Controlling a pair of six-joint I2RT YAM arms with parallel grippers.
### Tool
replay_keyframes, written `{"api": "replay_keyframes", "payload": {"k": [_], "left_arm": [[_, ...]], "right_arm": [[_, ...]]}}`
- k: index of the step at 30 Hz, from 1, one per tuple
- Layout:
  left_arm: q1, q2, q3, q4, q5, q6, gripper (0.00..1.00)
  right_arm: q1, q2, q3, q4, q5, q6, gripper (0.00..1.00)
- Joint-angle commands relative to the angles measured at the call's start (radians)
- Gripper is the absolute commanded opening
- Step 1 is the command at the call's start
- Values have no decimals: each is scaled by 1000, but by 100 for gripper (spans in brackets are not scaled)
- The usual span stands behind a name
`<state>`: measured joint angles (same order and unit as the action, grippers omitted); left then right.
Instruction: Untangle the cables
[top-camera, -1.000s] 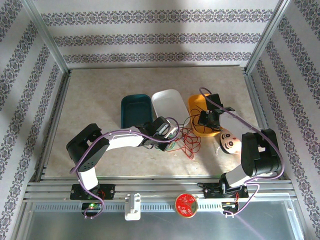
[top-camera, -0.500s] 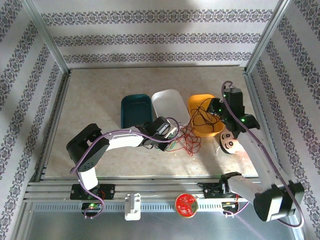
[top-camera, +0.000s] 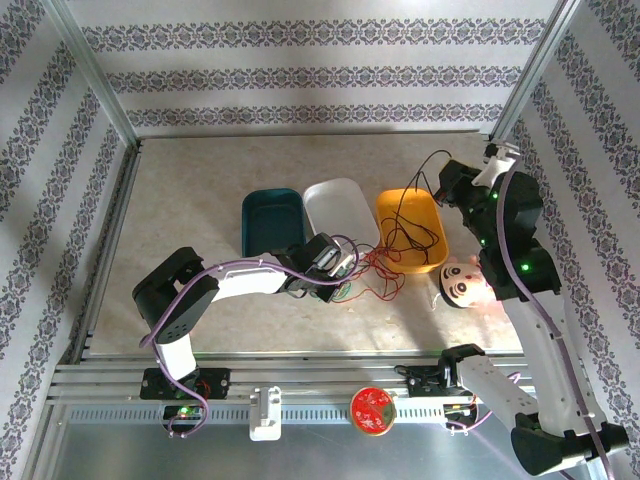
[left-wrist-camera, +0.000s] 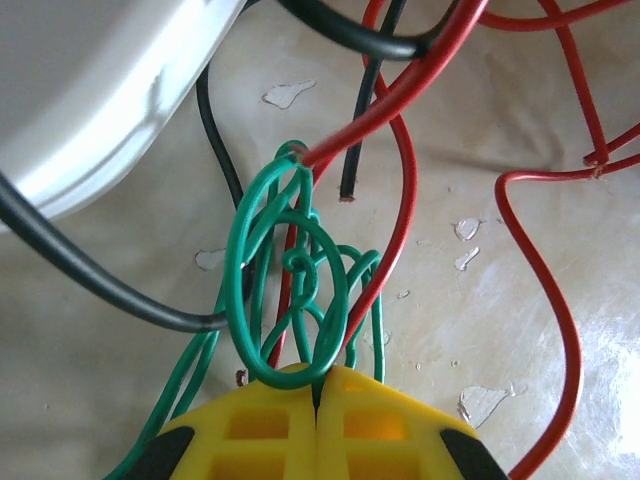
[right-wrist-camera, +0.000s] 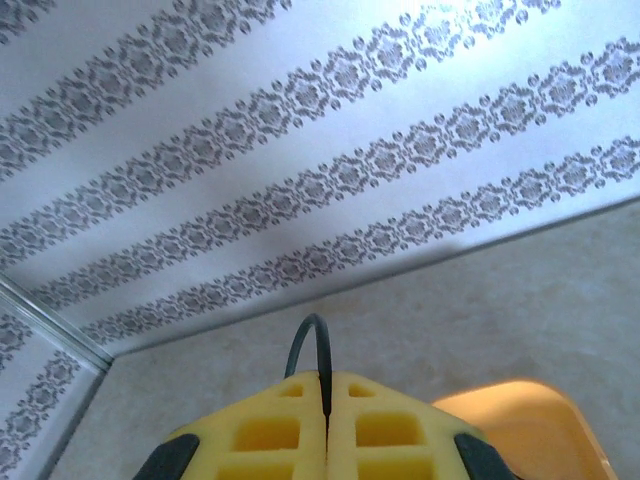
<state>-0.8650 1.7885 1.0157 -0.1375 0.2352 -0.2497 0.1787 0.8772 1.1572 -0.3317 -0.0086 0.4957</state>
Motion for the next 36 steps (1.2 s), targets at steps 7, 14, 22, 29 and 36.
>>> {"api": "replay_keyframes", "payload": {"k": [7, 14, 22, 29, 36], "left_arm": [[-17, 3, -32, -17, -11, 1, 0], [-17, -4, -34, -16, -15, 3, 0], [-19, -39, -61, -5, -35, -8, 0], [-20, -72, -65, 4, -54, -8, 0], [-20, -72, -67, 2, -51, -6, 0]], "right_arm": [[-5, -72, 46, 154, -69, 29, 0], [-11, -67, 22, 172, -13, 15, 0], [-25, 24, 4, 126, 64, 19, 0], [-65, 133, -157, 137, 86, 70, 0], [-98, 293, -279, 119, 91, 135, 0]]}}
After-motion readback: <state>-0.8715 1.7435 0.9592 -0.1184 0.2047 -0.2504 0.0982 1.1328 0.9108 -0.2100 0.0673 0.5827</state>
